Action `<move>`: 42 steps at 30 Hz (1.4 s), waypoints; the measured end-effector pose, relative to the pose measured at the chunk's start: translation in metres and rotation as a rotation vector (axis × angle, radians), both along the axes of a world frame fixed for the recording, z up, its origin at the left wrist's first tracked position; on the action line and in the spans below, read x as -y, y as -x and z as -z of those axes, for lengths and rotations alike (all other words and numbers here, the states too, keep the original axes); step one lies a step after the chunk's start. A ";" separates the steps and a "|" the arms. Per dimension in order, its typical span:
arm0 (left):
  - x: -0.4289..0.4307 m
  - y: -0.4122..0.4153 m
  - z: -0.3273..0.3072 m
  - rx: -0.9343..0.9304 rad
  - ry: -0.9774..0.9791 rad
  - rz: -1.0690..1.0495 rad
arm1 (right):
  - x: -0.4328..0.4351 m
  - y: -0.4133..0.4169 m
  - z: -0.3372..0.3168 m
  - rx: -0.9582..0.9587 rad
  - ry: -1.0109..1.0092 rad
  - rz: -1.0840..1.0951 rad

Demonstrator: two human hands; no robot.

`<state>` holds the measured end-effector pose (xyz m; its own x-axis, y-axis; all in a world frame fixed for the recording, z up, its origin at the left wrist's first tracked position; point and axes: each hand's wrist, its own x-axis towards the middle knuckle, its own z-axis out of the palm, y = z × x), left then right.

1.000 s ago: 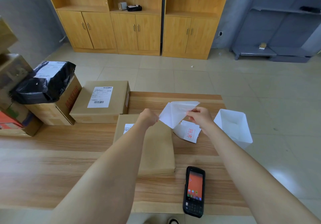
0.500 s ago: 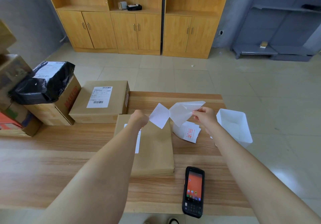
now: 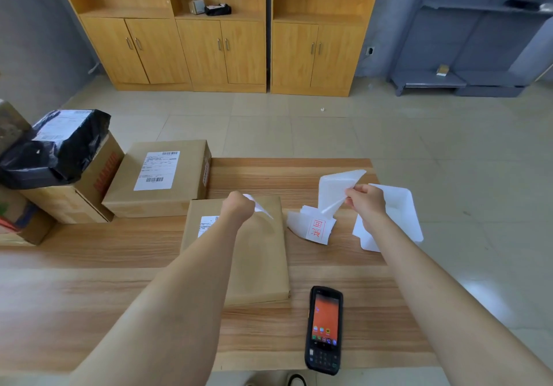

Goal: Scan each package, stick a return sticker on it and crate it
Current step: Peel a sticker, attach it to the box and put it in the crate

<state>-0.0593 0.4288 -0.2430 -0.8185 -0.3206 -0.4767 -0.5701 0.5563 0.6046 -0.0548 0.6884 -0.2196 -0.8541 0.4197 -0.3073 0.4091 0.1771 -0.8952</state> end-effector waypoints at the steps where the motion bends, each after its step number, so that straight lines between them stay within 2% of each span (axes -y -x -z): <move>1: -0.006 0.001 0.000 -0.033 -0.030 0.011 | -0.005 0.000 0.001 0.001 -0.001 0.009; 7: -0.042 0.008 -0.001 -0.148 -0.133 0.027 | -0.037 -0.007 0.005 0.023 -0.018 0.086; 25: -0.140 0.032 0.017 -0.078 -0.145 0.162 | -0.131 -0.008 0.026 0.051 0.006 0.252; 38: -0.144 0.032 0.020 -0.049 -0.128 0.138 | -0.124 -0.008 0.038 0.097 0.094 0.170; 42: -0.144 0.028 0.018 -0.046 -0.121 0.141 | -0.109 -0.010 0.034 0.101 0.087 0.066</move>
<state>-0.0870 0.5730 -0.2612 -0.8730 -0.1439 -0.4660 -0.4620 0.5504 0.6954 -0.0450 0.7976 -0.2536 -0.7883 0.4422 -0.4278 0.5057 0.0698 -0.8599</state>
